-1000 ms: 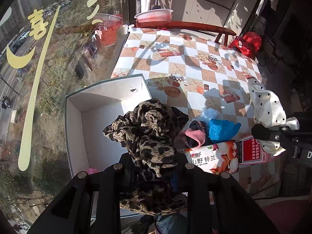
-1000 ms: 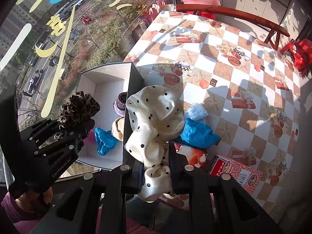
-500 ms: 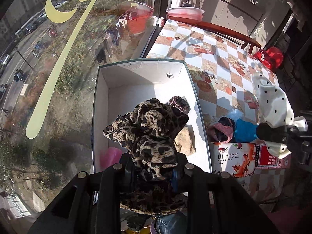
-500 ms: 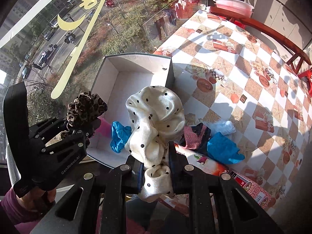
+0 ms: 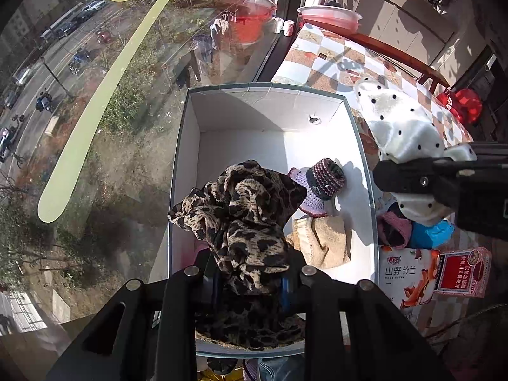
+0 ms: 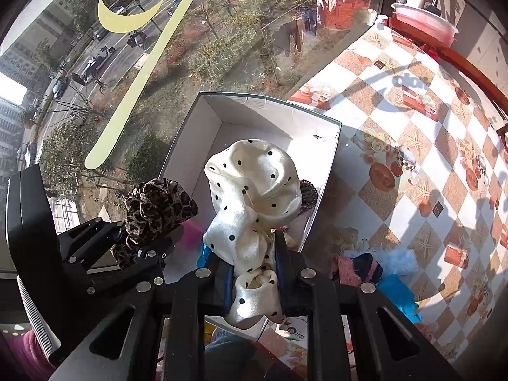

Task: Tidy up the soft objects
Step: 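Lift the leopard fabric and scrunchie with both grippers over the white box, then open the left gripper to drop the leopard fabric while the right gripper releases the scrunchie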

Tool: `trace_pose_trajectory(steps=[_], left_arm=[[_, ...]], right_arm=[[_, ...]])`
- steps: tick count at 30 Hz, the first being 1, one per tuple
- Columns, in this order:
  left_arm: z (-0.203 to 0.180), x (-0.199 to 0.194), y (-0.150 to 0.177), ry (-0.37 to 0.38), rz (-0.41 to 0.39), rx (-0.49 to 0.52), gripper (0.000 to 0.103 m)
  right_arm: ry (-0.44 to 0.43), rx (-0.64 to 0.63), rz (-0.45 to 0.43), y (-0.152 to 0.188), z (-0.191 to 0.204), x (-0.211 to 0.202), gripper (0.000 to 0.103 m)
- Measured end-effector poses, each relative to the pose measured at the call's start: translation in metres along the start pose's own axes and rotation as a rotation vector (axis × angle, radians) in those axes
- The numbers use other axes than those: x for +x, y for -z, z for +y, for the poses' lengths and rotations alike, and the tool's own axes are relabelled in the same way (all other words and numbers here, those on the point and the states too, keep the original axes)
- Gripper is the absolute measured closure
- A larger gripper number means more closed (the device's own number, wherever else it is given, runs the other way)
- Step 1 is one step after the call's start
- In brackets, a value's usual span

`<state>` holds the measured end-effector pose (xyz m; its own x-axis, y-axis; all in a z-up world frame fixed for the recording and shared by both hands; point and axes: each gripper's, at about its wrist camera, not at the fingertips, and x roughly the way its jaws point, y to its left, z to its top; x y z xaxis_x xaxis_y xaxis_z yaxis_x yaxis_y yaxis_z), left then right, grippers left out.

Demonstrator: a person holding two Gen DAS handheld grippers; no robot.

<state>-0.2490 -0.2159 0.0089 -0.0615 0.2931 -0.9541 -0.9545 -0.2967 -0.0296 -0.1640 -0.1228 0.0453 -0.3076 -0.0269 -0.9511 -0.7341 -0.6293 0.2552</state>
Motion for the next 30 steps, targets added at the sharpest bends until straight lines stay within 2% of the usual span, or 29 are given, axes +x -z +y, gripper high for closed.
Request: trace_pose_trajectory(steps=[7, 13, 18, 25, 28, 30], left_arm=[[0.005, 0.030, -0.008, -0.010, 0.043, -0.010, 0.074], [0.001, 0.063, -0.006, -0.006, 0.111, -0.004, 0.074], [-0.005, 0.080, -0.001, 0.001, 0.150, 0.013, 0.074], [-0.006, 0.085, -0.005, 0.008, 0.162, 0.018, 0.074], [-0.009, 0.083, -0.009, 0.008, 0.150, 0.023, 0.074], [-0.011, 0.080, -0.010, 0.009, 0.143, 0.029, 0.074]], right_arm=[[-0.007, -0.009, 0.075, -0.036, -0.003, 0.058, 0.081], [0.013, 0.030, 0.167, -0.041, -0.015, 0.102, 0.081], [0.060, 0.068, 0.209, -0.028, -0.031, 0.108, 0.081], [0.040, 0.140, 0.224, -0.006, -0.049, 0.095, 0.081], [0.008, 0.190, 0.188, -0.006, -0.058, 0.086, 0.081], [0.003, 0.179, 0.162, -0.012, -0.054, 0.077, 0.081]])
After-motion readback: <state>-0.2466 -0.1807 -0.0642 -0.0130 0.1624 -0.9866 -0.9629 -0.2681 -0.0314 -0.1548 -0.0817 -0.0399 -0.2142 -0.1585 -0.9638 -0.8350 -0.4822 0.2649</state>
